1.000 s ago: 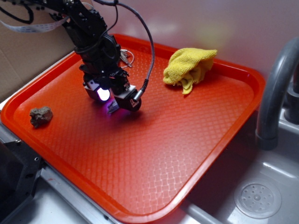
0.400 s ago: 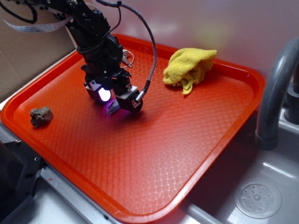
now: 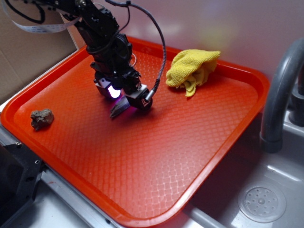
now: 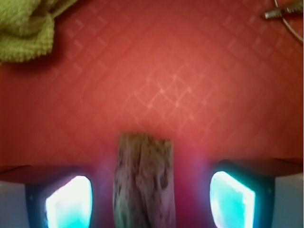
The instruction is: Grab the wood chip.
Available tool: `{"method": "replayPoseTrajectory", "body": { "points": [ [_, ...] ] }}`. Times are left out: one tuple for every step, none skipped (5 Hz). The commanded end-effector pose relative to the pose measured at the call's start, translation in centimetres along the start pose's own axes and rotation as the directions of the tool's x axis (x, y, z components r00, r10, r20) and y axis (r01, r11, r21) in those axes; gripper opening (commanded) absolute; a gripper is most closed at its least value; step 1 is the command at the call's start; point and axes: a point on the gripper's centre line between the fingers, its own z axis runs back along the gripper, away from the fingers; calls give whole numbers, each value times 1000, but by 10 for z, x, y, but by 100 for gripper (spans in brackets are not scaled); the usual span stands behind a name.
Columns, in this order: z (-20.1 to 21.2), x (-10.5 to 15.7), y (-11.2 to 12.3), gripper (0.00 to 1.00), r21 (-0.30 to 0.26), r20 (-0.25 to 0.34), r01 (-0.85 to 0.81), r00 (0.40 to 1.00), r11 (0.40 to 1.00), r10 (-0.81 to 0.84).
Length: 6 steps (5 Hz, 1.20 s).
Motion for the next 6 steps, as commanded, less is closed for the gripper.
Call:
{"method": "replayPoseTrajectory", "body": {
  "points": [
    [-7, -2, -14, 0, 7, -16, 44, 999, 999, -44],
    [-5, -2, -12, 0, 5, -8, 43, 999, 999, -43],
    [-4, -2, -12, 0, 3, -6, 42, 999, 999, -42],
    [-2, -2, -11, 0, -1, -3, 39, 999, 999, -39],
    [2, -2, -10, 0, -4, -1, 36, 999, 999, -36],
    [20, -6, -14, 0, -8, -40, 42, 998, 999, -42]
  ]
}}
